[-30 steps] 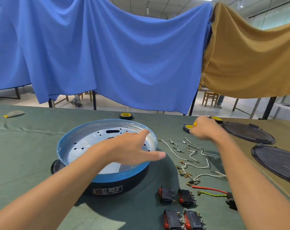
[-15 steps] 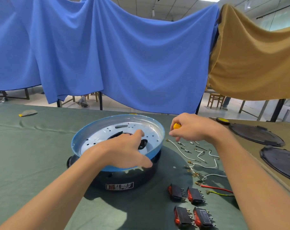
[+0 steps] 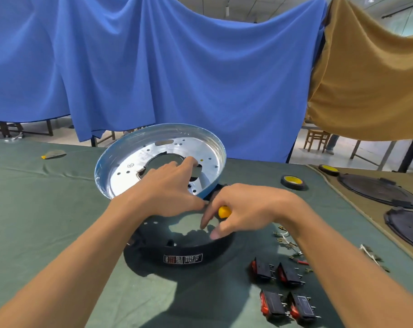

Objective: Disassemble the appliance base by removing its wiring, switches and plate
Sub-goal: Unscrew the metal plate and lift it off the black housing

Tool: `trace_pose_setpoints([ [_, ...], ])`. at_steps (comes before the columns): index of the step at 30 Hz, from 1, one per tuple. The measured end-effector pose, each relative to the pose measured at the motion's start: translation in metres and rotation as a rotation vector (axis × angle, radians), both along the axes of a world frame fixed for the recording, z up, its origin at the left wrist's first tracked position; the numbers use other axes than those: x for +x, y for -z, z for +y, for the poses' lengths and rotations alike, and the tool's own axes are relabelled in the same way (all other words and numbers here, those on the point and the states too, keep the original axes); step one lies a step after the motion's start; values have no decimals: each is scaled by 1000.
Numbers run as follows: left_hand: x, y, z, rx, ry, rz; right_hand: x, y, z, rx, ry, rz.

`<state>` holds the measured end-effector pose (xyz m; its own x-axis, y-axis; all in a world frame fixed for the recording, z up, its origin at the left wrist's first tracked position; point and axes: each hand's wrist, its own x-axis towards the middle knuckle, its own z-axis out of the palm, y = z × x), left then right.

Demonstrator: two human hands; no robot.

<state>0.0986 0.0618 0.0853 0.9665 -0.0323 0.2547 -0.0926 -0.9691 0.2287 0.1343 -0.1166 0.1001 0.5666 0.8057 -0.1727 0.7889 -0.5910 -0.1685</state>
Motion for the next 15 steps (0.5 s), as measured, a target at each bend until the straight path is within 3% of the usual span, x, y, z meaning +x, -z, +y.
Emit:
trace_pose_setpoints([
  [4, 1, 2, 10, -42, 36, -27, -18, 0, 0, -9, -39, 81],
  [9, 13, -4, 16, -103, 101, 70, -39, 28, -3, 9, -74, -210],
  [15, 37, -9, 19, 29, 98, 167, -62, 24, -20, 56, -190, -189],
])
